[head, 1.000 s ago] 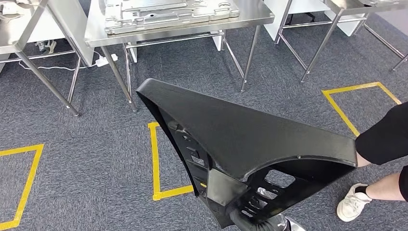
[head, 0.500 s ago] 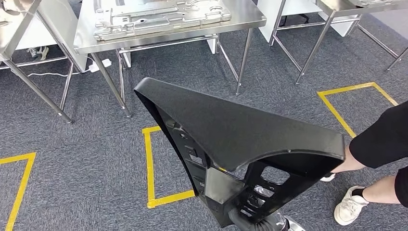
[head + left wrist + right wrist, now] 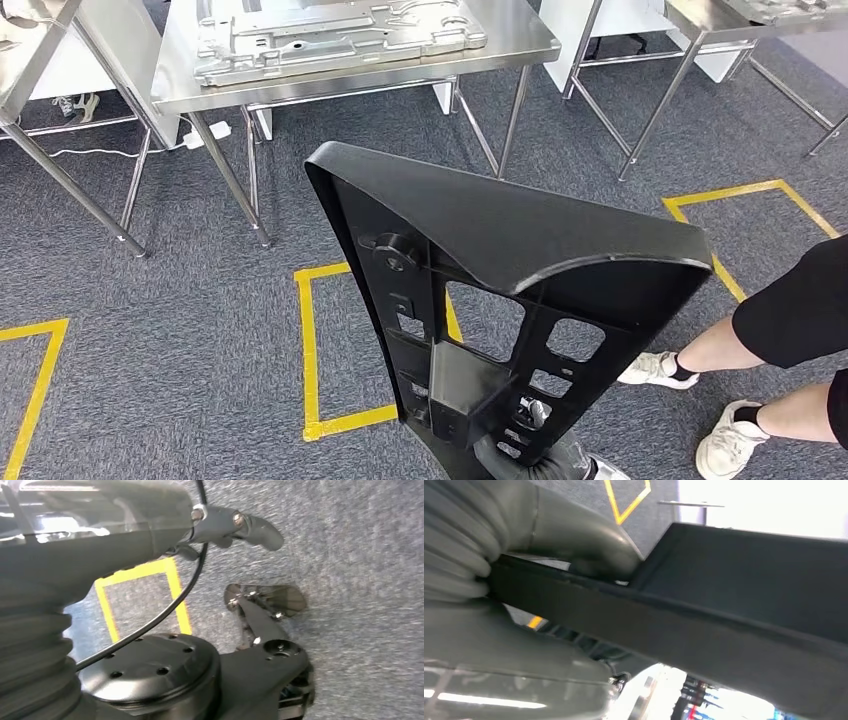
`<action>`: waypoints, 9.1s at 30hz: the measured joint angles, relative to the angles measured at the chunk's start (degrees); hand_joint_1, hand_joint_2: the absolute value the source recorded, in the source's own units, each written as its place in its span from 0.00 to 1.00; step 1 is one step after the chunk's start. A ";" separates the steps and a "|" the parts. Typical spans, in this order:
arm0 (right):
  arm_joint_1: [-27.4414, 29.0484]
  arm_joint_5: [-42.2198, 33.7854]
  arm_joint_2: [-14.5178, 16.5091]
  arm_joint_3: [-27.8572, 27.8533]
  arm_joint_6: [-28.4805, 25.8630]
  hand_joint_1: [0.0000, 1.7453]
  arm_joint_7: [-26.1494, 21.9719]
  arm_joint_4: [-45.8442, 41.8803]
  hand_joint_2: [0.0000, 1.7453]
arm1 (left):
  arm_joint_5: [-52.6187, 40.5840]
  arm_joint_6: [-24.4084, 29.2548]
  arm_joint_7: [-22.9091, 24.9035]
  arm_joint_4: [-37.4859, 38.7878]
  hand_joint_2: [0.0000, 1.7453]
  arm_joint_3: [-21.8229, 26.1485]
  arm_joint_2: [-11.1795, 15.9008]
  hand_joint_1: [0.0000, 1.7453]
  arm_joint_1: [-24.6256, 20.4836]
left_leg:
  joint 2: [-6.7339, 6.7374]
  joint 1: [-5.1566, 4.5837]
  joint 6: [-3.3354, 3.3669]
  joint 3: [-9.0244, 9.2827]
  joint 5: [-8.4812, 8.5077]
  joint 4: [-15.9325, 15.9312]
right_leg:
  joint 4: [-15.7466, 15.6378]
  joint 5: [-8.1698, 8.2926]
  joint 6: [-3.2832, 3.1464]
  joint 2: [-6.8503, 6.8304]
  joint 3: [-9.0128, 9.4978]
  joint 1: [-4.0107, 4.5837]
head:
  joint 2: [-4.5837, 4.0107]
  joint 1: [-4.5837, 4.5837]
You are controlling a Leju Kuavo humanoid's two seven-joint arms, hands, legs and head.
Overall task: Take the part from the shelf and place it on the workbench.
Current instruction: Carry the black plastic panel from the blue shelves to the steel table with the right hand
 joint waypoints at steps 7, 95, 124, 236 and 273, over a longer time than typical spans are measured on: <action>0.56 -0.31 -0.24 0.01 0.04 1.00 0.78 0.02 1.00 | -0.16 -0.05 0.03 -0.01 1.00 0.03 -0.01 0.00 0.05 | 0.04 0.00 -1.22 -4.43 -5.59 10.90 | -0.62 -1.18 -2.50 0.05 1.59 0.00 | 0.00 -0.21; 1.36 1.68 -1.55 1.48 -4.23 1.00 2.34 -2.50 1.00 | -2.93 -0.50 -0.71 -0.21 1.00 2.76 -0.08 0.00 -0.03 | -0.95 -0.44 -0.25 0.31 -0.57 0.09 | -1.05 -0.60 -1.41 0.61 1.36 0.18 | 0.00 -0.20; 6.08 7.57 -2.40 9.02 -12.59 1.00 4.44 -7.58 1.00 | -5.06 0.03 0.48 -0.17 1.00 3.84 -0.45 0.00 0.55 | -0.78 -0.45 0.59 0.59 -1.40 0.16 | -0.20 -0.38 -1.16 0.39 -0.01 0.66 | 0.01 -0.14; 3.85 -0.95 -6.82 -8.23 -2.78 1.00 -1.80 -2.21 1.00 | -10.84 -0.52 -2.92 -0.87 1.00 12.85 0.86 0.00 0.27 | -0.52 -0.11 2.33 -2.45 1.43 1.18 | 7.89 -7.82 0.05 0.28 0.26 0.25 | 0.01 -0.13; 4.90 -1.09 -6.25 -8.91 -2.14 1.00 -1.71 -2.61 1.00 | -11.61 -0.56 -2.92 -1.09 1.00 12.87 0.78 0.00 0.23 | -0.71 -0.29 2.17 -0.59 -0.08 1.11 | 3.94 -0.08 -0.16 0.24 -1.73 0.34 | 0.00 -0.17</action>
